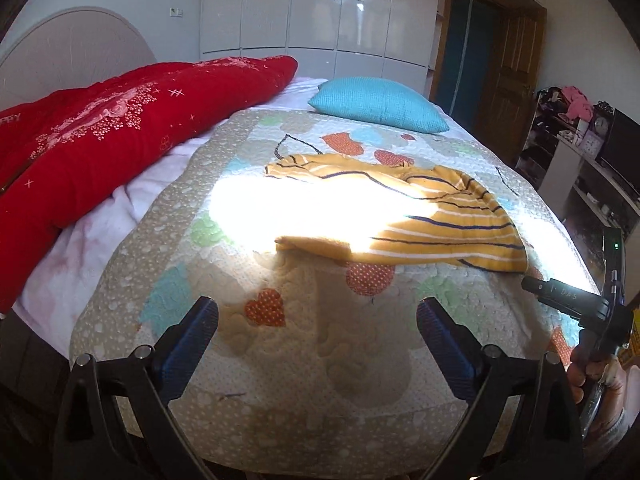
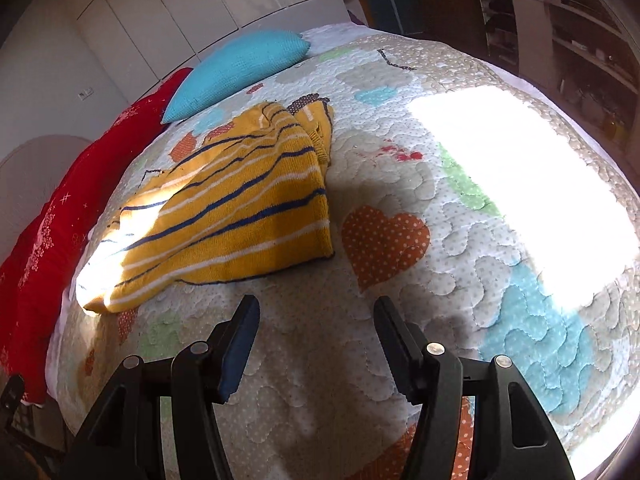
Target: Fold small clothes
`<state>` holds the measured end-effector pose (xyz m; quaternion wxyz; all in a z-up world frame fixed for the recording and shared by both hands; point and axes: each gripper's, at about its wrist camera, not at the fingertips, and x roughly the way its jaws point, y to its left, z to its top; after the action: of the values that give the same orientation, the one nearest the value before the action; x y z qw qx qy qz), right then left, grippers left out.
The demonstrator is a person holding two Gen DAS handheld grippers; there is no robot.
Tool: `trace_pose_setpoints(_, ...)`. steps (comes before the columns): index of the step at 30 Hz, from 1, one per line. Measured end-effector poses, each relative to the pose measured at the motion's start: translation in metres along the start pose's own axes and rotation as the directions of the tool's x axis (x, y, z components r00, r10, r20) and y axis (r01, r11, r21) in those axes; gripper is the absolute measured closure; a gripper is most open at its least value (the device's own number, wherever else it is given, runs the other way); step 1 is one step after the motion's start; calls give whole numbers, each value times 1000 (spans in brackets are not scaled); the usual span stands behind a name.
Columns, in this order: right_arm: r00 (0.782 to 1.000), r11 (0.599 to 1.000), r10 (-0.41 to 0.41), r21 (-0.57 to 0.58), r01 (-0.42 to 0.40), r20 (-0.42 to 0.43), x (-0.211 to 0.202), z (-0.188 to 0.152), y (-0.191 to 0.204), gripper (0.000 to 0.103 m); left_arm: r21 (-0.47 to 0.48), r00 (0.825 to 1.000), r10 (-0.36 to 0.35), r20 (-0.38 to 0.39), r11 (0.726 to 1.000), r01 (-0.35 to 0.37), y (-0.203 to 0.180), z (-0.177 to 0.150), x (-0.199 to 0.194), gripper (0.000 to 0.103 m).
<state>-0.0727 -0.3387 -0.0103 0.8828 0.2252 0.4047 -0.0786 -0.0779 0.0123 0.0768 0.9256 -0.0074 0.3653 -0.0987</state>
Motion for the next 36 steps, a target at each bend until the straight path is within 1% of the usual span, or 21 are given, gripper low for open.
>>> trace_pose_setpoints(4,998,996,-66,-64,67,12,2,-16,0,38,22,999,-30,-24,999,31,-14,-9,2,4)
trace_pose_setpoints(7,996,992,-82,-94,85,37,2,-24,2,36,45,999,-35,-36,998,37,-25,-13,3,4)
trace_pose_setpoints(8,995,990,-89,-105,93,41,2,-27,5,33,48,999,-35,-34,998,37,-26,-13,3,4)
trace_pose_setpoints(10,994,990,-91,-107,96,55,2,-30,6,30,53,1000,-26,-12,998,27,-31,-14,0,4)
trace_pose_setpoints(14,992,995,-64,-65,71,112,1,-37,1,26,67,1000,-1,26,998,-1,-35,-13,-6,4)
trace_pose_setpoints(16,988,995,-61,-67,71,139,0,-42,2,26,60,1000,-7,22,998,6,-34,-13,-5,4)
trace_pose_setpoints(17,987,994,-63,-76,74,146,0,-43,3,25,49,1000,-22,12,999,21,-32,-12,-4,4)
trace_pose_setpoints(20,988,995,-43,-81,56,150,0,-44,3,20,-3,997,-67,-23,998,67,-26,-13,-1,4)
trace_pose_setpoints(21,989,996,-27,-76,38,147,0,-43,2,16,-20,996,-80,-36,997,80,-23,-13,0,4)
trace_pose_setpoints(23,991,998,10,-64,-1,136,1,-40,-2,13,-42,994,-98,-53,995,96,-19,-13,2,4)
trace_pose_setpoints(25,992,998,30,-60,-23,124,2,-38,-3,10,-52,995,-89,-49,995,87,-17,-13,1,4)
trace_pose_setpoints(27,993,996,33,-85,-23,111,4,-37,0,7,-56,997,-76,-35,996,74,-15,-12,-1,4)
trace_pose_setpoints(29,994,993,21,-117,-8,112,6,-39,5,5,-59,997,-67,-29,996,66,-13,-13,-1,4)
trace_pose_setpoints(33,991,982,-45,-176,68,128,11,-45,16,4,-65,999,-35,-41,997,32,-4,-10,7,4)
trace_pose_setpoints(36,986,973,-82,-204,111,145,15,-49,23,2,-105,999,-10,-52,995,5,13,-7,15,4)
